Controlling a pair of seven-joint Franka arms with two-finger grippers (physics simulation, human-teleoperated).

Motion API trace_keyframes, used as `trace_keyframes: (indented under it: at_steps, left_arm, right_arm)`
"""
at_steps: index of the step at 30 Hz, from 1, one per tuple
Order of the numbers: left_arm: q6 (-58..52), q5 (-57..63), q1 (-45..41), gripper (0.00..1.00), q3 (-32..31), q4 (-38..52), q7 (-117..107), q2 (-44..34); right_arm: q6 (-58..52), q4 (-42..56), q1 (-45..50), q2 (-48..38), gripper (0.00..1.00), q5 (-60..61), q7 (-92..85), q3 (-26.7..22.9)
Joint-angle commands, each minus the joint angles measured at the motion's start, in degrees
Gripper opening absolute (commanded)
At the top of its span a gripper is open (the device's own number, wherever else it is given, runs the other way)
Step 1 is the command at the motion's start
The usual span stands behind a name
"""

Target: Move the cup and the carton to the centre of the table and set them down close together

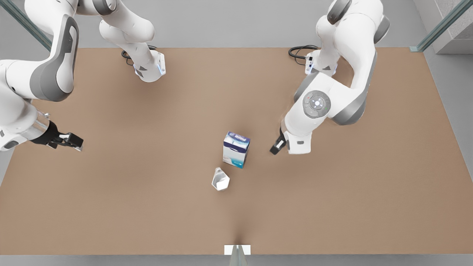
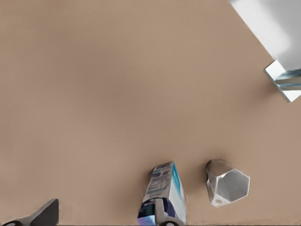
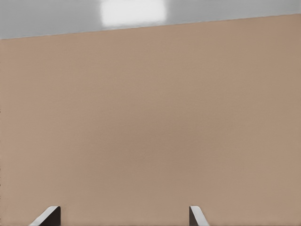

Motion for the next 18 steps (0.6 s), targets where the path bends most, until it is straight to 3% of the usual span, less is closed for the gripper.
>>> trace_keyframes:
  at_steps: [1, 2, 3, 4, 8, 18]
  left_arm:
    - [-1.1, 0.2, 1.9, 1.0, 2.2, -1.1, 29.0, -2.0]
    - [-1.5, 0.0, 8.0, 1.0, 6.7, -4.7, 53.4, -6.4]
    - [-1.0, 0.0, 8.7, 1.0, 10.9, -7.5, 63.9, -8.9]
    - [2.3, 0.3, 8.6, 1.0, 11.5, -11.6, 64.3, -11.7]
    - [4.3, 0.4, 8.5, 1.0, 13.8, -12.0, 63.9, -13.7]
    - [3.8, 0.3, 8.6, 1.0, 15.2, -11.7, 64.0, -12.8]
  right_arm:
    - [-0.1, -0.1, 0.1, -0.1, 1.0, 0.0, 0.0, 0.0]
    - [-0.2, -0.1, 0.2, -0.1, 1.0, -0.5, 0.0, 0.0]
    - [-0.1, -0.1, 0.5, -0.1, 1.0, -0.7, 0.1, 0.0]
    - [-0.1, -0.1, 0.5, -0.1, 1.0, -0.7, 0.1, 0.0]
    - [-0.1, 0.0, 0.3, 0.2, 1.0, -0.8, -0.1, 0.0]
    - [0.2, 1.1, -0.1, 0.8, 1.0, 0.3, 0.1, -0.1]
